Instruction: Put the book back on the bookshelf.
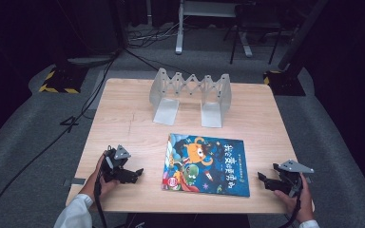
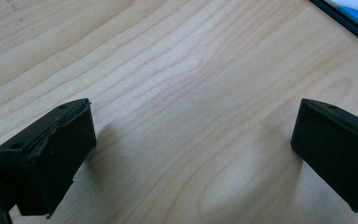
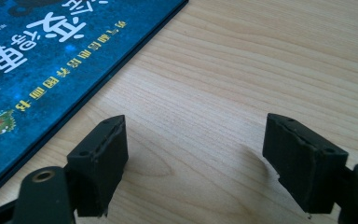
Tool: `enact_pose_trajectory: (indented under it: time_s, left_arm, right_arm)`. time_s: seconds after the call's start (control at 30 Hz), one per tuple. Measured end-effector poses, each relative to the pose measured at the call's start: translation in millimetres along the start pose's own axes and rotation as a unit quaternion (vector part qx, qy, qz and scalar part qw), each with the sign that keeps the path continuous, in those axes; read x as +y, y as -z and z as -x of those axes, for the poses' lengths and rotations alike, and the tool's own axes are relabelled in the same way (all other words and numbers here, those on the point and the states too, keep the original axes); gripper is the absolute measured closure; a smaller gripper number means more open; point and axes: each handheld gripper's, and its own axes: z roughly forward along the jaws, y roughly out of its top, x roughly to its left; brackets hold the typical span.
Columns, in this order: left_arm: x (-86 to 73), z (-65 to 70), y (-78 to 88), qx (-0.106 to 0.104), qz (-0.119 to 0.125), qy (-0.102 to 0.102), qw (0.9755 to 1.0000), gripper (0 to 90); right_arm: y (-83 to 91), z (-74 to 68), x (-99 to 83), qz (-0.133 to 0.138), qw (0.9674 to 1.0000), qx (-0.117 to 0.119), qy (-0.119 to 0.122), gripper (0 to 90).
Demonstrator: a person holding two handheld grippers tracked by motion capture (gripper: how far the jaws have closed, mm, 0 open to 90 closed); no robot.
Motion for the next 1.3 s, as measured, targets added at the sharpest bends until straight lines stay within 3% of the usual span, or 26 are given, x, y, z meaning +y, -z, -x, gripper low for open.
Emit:
enact_pose_trajectory:
  time_s: [0.2, 0.27, 0.37, 0.47, 0.73, 0.87, 1.1, 1.3]
  left_arm:
    - [0.6, 0.9, -0.8, -0.012, 0.001, -0.009, 0.9999, 0.1]
    - [1.0, 2.5, -1.0, -0.024, -0.001, -0.023, 0.9995, 0.1]
    - [2.1, 4.7, -2.3, -0.032, 0.000, -0.030, 0.9990, 0.1]
    - [4.0, 7.6, -3.9, -0.042, -0.001, -0.043, 0.9982, 0.1]
    - [6.0, 22.7, -6.0, -0.046, 0.000, -0.049, 0.9977, 0.2]
    - [10.4, 32.8, -9.8, -0.057, -0.002, -0.058, 0.9967, 0.2]
    - [15.9, 41.5, -15.0, -0.062, 0.001, -0.067, 0.9958, 0.2]
    - [16.0, 45.1, -15.0, -0.062, 0.001, -0.071, 0.9955, 0.5]
  right_arm:
    - [-0.2, -1.1, 1.4, 0.000, 1.0000, 0.006, 0.006, 22.1]
    - [-0.8, -1.5, 3.0, -0.002, 0.9999, 0.008, 0.007, 21.9]
    - [-0.7, -5.7, 7.9, 0.002, 0.9989, 0.045, -0.014, 20.9]
    - [-2.8, -17.1, 16.6, 0.004, 0.9976, 0.068, 0.001, 20.8]
    - [-18.5, -44.5, 32.5, -0.017, 0.9943, 0.104, 0.017, 22.3]
    - [-31.2, -52.1, 40.1, -0.034, 0.9933, 0.107, 0.027, 21.6]
    - [-41.6, -50.0, 44.1, -0.034, 0.9921, 0.119, 0.020, 17.5]
    - [-49.3, -52.3, 52.4, -0.038, 0.9912, 0.121, 0.039, 15.4]
